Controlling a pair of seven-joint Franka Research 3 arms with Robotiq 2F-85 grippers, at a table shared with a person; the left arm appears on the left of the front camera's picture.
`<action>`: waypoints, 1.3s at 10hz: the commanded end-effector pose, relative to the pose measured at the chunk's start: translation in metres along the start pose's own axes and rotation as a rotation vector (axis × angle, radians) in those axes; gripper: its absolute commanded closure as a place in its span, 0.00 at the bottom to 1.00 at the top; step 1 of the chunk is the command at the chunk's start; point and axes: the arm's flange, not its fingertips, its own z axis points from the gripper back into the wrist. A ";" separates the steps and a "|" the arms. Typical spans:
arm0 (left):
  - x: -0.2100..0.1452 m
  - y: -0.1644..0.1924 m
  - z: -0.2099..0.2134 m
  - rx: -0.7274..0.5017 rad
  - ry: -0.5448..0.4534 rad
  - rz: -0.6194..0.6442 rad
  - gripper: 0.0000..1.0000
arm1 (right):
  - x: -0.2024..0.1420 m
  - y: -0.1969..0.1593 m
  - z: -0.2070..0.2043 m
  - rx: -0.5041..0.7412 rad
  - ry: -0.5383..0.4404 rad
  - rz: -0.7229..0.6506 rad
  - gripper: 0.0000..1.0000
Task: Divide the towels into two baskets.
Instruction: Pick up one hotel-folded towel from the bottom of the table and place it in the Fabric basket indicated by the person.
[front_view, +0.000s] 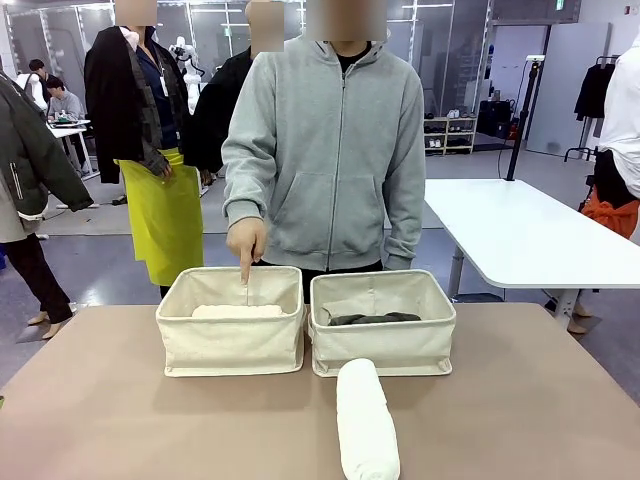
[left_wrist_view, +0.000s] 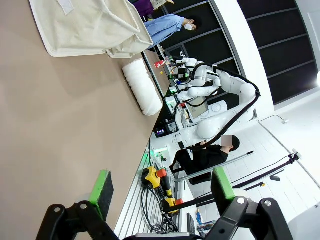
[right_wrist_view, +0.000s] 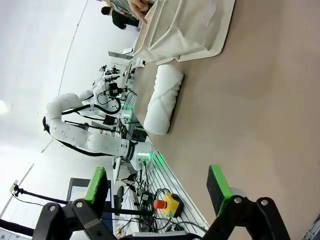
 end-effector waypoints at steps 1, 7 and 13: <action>-0.001 -0.005 0.002 0.003 -0.003 -0.008 0.00 | -0.004 0.004 -0.002 -0.010 0.007 -0.014 0.00; -0.001 -0.005 0.002 0.003 -0.003 -0.008 0.00 | -0.004 0.004 -0.002 -0.010 0.007 -0.014 0.00; -0.001 -0.005 0.002 0.003 -0.003 -0.008 0.00 | 0.025 0.032 -0.087 -0.124 0.089 -0.125 0.00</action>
